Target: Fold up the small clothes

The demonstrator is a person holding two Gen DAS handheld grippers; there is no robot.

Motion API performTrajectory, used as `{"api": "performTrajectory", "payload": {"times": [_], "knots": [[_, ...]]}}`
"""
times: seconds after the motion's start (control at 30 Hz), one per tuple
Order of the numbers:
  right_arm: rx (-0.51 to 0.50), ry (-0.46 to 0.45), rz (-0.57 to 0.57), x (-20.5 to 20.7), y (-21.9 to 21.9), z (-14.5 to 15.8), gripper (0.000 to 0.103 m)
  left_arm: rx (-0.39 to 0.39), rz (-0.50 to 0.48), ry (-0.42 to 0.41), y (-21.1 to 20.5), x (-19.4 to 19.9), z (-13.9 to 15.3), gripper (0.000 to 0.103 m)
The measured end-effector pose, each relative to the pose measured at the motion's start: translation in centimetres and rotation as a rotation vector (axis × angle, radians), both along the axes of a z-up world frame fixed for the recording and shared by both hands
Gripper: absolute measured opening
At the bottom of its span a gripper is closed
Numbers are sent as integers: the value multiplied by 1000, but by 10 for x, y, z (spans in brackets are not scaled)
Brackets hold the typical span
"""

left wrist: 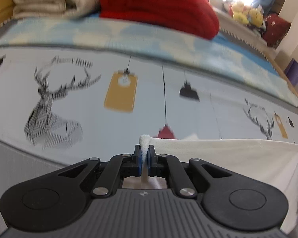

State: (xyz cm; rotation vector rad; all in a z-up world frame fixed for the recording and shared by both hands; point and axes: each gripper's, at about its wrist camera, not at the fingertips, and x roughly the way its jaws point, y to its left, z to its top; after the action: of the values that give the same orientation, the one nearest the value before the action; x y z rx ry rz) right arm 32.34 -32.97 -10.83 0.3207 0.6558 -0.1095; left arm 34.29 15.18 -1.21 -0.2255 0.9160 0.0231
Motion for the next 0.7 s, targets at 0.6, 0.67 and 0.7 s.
{"api": "performTrajectory", "payload": {"times": [0.6,0.67,0.7], "knots": [[-64,116,13,26,7,-11,22,86,169,21,20,14,-2,13],[-46,111,12,19,-4,-5,24,-26,159,48,30,8,2,13],[-29,117,24,16,-8,-3,27,-69,143,71,32,5,2,18]]}}
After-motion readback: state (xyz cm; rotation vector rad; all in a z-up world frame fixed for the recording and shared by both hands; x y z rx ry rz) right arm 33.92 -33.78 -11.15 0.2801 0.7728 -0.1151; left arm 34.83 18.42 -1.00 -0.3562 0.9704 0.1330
